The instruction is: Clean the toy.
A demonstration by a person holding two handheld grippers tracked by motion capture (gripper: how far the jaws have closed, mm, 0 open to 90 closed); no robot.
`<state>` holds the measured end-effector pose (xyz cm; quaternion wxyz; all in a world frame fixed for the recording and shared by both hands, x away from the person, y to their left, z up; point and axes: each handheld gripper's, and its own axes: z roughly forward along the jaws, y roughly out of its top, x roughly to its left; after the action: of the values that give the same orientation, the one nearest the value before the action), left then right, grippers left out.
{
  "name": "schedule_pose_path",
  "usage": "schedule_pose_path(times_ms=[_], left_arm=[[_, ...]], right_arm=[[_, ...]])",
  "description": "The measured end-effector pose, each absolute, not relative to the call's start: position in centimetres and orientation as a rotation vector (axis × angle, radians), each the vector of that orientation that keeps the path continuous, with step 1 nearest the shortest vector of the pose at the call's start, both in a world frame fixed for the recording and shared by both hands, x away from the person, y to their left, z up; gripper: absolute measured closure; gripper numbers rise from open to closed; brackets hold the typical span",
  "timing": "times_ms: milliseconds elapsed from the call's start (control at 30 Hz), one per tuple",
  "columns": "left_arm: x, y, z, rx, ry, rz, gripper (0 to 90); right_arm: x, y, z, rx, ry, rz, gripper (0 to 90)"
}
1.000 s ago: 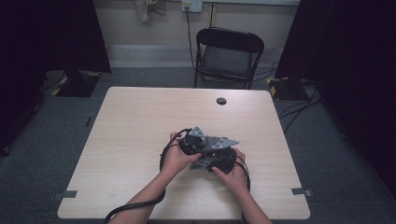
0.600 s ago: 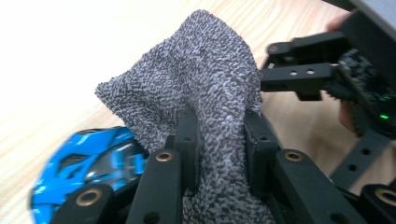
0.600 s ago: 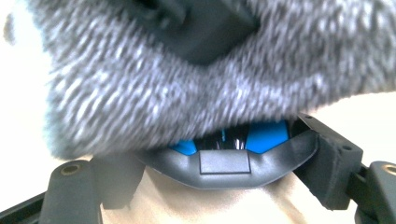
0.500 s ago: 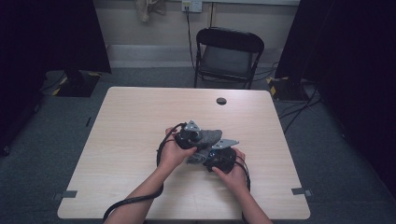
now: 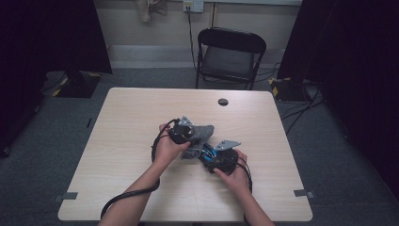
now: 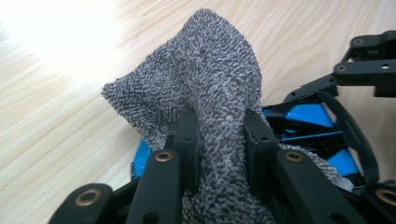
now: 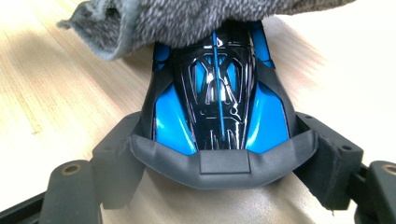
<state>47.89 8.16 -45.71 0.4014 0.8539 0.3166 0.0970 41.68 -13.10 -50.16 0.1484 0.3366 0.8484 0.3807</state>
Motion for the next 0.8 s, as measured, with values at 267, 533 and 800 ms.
schedule_pose_path(times_ms=[267,533,800], left_arm=[[48.6,8.7,-45.8,2.167,0.818,0.257,71.3],[49.2,9.0,-46.0,2.170,0.842,0.264,71.2],[49.9,10.0,-46.5,2.149,0.891,0.252,71.1]], right_arm=[[41.7,-13.1,-50.2,0.968,2.439,1.095,24.1],[41.7,-13.1,-50.2,0.966,2.439,1.095,24.0],[41.7,-13.1,-50.2,0.968,2.439,1.095,24.0]])
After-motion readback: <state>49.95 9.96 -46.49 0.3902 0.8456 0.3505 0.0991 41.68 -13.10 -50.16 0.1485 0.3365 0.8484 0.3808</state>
